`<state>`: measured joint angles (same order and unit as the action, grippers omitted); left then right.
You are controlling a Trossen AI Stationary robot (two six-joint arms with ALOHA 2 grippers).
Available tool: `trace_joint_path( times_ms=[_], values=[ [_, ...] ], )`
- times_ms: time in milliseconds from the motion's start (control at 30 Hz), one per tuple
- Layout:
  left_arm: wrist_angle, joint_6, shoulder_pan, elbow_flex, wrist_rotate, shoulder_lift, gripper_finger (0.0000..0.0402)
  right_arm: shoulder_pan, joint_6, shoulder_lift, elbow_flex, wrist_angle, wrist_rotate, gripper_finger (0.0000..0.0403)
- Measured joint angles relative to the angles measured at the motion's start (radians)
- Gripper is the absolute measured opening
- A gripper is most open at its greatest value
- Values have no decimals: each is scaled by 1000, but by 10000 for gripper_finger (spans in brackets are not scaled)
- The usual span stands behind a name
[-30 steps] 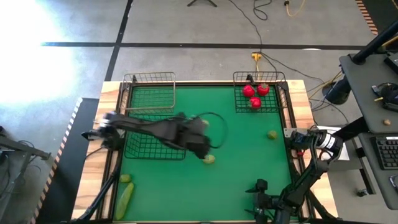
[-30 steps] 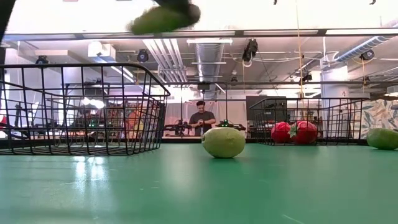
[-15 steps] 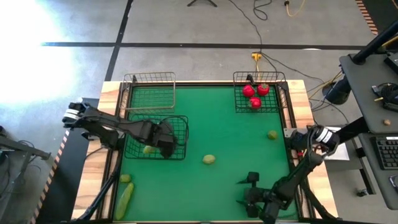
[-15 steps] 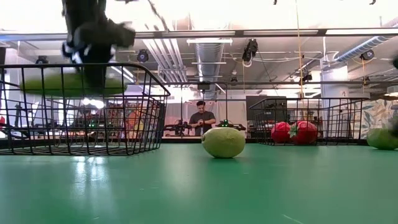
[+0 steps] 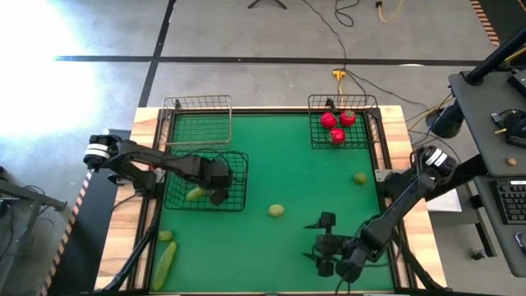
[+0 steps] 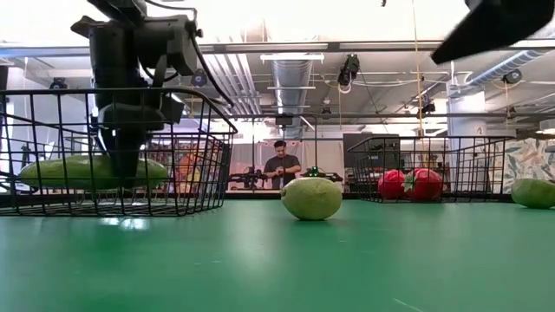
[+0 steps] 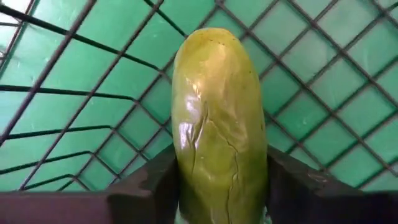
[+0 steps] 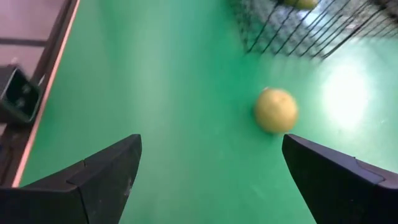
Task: Sort produce into baskets
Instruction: Put the top cucumber into the left black metal wire basket, then put the cucumber into the left black metal wire basket
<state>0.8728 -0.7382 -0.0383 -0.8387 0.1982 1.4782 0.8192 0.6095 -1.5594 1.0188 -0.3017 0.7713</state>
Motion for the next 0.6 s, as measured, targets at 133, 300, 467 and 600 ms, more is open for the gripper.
trace_joint_path(
  times_ms=[133, 300, 467, 600],
  values=[
    [0, -6, -6, -8, -30, 0, 227, -9, -29, 7, 9, -2, 57, 382],
    [36, 15, -13, -51, -96, -1, 275, -15, -49, 6, 38, -2, 98, 382],
    [211, 2, -78, -299, -145, -30, 290, -17, -100, 9, 76, -14, 165, 382],
    [317, -67, -240, -504, -28, -49, 291, -29, -133, 13, 118, -7, 202, 382]
  ],
)
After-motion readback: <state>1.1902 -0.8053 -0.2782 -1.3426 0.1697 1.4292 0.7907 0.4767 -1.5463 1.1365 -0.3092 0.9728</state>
